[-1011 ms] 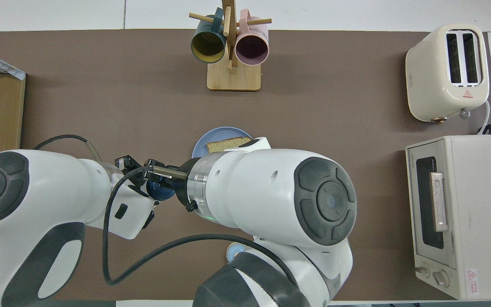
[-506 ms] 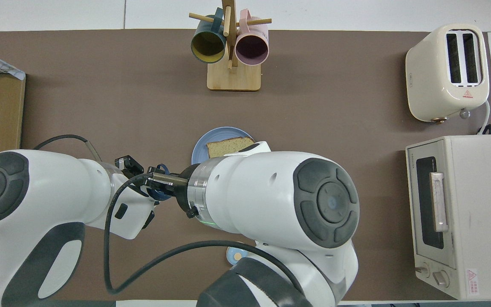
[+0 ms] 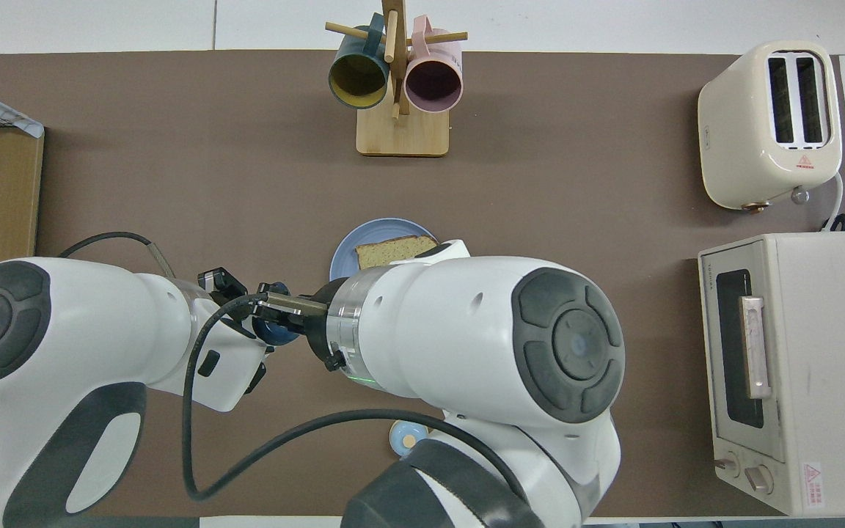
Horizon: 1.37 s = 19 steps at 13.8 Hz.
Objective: Put bread on plate and add seasoning
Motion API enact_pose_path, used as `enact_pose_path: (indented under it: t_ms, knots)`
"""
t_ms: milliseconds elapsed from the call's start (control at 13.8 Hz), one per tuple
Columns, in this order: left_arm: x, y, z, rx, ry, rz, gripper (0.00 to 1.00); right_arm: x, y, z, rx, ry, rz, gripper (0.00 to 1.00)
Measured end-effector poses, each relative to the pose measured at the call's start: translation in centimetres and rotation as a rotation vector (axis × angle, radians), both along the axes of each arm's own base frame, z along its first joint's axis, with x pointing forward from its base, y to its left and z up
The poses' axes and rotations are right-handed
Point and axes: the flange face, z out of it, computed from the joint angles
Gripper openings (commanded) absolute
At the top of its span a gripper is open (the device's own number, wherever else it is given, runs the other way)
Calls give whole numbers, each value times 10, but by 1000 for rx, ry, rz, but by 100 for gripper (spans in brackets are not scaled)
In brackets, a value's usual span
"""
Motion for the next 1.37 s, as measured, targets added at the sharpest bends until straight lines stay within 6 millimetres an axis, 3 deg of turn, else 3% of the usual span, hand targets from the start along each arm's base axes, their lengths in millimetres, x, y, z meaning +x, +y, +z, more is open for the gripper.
enact_pose_path:
  t_ms: [144,1372]
  knots:
    - [0,0,0,0,0,0,0,0,0,0,0,-1,-1,0]
    - [4,-2,12,-33,-35,13,0,13,-12,11,48,73,-150,0]
